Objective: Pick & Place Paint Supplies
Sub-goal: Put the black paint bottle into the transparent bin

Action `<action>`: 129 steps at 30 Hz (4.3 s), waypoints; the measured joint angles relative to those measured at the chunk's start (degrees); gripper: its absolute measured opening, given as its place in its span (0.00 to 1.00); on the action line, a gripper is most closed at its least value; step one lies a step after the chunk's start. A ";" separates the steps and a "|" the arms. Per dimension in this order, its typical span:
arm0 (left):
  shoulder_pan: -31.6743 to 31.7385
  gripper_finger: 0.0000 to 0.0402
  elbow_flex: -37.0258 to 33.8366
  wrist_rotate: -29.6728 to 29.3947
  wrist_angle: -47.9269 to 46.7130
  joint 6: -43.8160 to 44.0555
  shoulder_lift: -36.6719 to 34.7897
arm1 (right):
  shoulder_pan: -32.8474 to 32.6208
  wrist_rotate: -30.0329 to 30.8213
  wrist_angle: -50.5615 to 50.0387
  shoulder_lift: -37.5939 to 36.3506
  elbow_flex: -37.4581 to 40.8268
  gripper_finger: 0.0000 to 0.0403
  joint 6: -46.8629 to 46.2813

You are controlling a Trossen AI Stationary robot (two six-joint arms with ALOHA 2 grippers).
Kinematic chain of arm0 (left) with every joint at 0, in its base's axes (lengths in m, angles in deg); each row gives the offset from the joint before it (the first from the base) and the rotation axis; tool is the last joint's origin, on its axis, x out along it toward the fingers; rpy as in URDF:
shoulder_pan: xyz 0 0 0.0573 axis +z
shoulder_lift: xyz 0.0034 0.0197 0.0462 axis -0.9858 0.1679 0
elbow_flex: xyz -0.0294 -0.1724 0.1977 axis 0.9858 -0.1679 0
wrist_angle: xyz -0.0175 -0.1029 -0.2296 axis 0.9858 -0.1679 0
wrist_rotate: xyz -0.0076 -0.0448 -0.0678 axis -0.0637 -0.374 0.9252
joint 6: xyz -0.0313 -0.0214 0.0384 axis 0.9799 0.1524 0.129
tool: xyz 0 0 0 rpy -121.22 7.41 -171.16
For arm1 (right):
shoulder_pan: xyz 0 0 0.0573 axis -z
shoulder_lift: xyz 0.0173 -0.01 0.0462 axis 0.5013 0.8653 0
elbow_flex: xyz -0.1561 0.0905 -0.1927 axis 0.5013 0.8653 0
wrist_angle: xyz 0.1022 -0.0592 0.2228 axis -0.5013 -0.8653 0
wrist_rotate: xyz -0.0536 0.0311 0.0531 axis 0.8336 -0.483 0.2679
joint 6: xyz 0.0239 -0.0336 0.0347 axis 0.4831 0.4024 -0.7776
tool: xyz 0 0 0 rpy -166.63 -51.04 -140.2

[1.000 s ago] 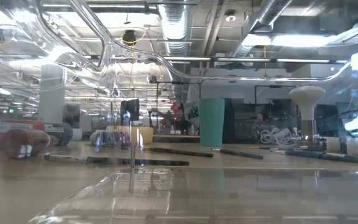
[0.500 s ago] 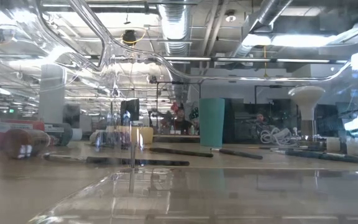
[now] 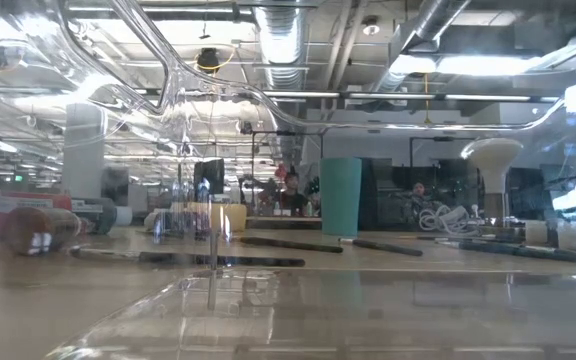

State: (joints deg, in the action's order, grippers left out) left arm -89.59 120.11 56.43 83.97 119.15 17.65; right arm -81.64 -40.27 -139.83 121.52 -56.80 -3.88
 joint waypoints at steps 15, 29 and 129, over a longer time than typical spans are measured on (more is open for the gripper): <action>0.00 0.00 0.00 -0.33 0.00 0.09 -0.01 | -0.02 0.67 4.80 0.01 0.00 0.67 16.26; 0.00 0.00 0.00 -0.25 -0.01 -1.11 -0.01 | -0.02 1.97 3.75 0.02 0.09 0.67 14.60; -1.60 0.00 0.02 -1.37 -0.01 -1.55 0.01 | 29.51 -23.25 20.97 0.81 20.14 0.59 11.48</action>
State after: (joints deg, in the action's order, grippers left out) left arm -91.19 120.13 55.07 83.96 117.60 17.66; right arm -52.13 -63.52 -118.86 122.33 -36.66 7.60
